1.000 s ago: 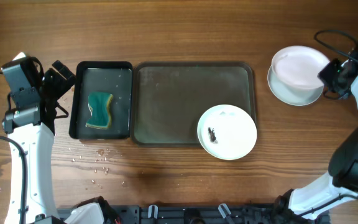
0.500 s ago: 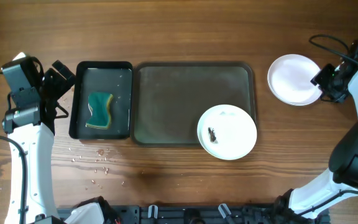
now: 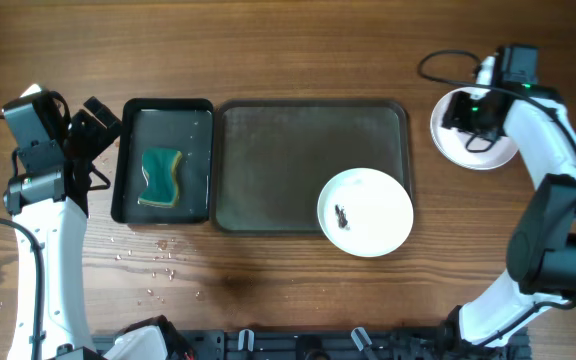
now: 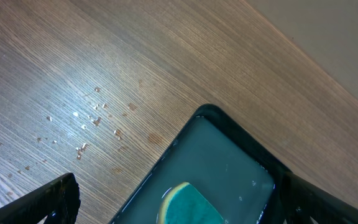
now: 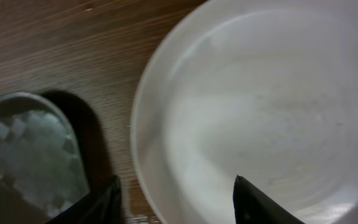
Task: Clean dirty plates on tray and stack at the side
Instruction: 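Release the stacked plate and lift the right gripper away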
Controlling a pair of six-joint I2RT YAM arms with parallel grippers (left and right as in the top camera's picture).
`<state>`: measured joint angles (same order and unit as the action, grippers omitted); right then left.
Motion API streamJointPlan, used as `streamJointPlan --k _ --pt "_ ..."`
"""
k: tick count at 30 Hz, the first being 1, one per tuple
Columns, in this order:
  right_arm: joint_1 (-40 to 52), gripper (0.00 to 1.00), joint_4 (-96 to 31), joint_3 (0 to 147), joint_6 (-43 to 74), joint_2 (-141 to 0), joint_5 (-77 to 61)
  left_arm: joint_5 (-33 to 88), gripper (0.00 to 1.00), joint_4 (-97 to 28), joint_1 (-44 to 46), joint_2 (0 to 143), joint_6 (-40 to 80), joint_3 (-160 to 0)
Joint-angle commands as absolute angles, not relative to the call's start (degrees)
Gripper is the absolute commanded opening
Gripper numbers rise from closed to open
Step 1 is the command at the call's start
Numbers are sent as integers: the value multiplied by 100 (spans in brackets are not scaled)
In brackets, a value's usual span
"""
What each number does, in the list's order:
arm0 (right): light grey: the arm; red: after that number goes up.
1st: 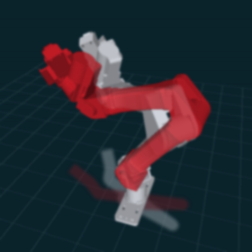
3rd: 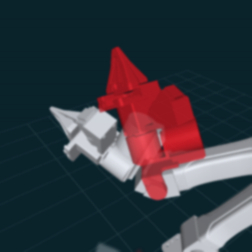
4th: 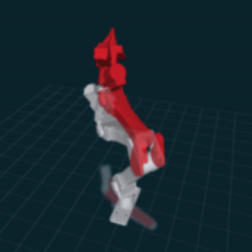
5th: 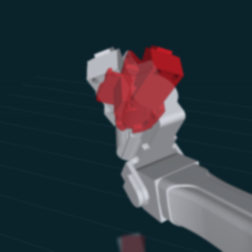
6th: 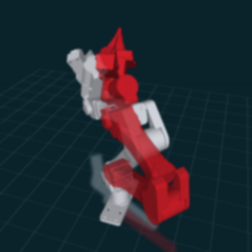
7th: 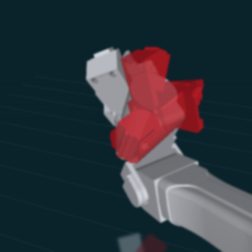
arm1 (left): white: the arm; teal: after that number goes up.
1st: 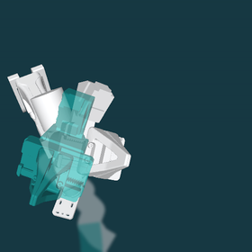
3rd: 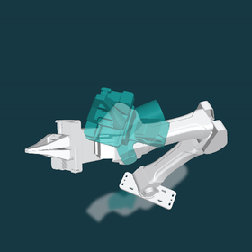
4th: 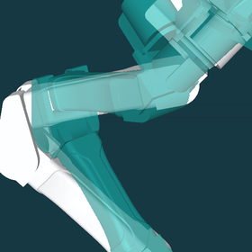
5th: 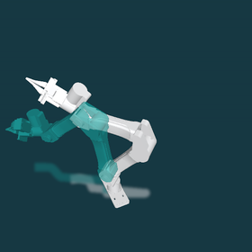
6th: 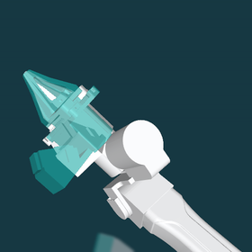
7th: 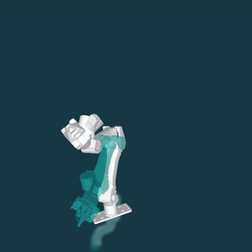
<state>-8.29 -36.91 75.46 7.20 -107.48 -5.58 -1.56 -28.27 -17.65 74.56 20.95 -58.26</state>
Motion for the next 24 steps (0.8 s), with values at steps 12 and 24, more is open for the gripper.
streamJointPlan --k 12,24 --pt "-530 59 -2788 7041 152 -10857 -611 -110 100 -2814 -1791 7426 2167 -5883" --pt "-530 43 -1800 6318 220 -11100 -1127 -110 100 -2812 -1791 7426 2167 -5883"
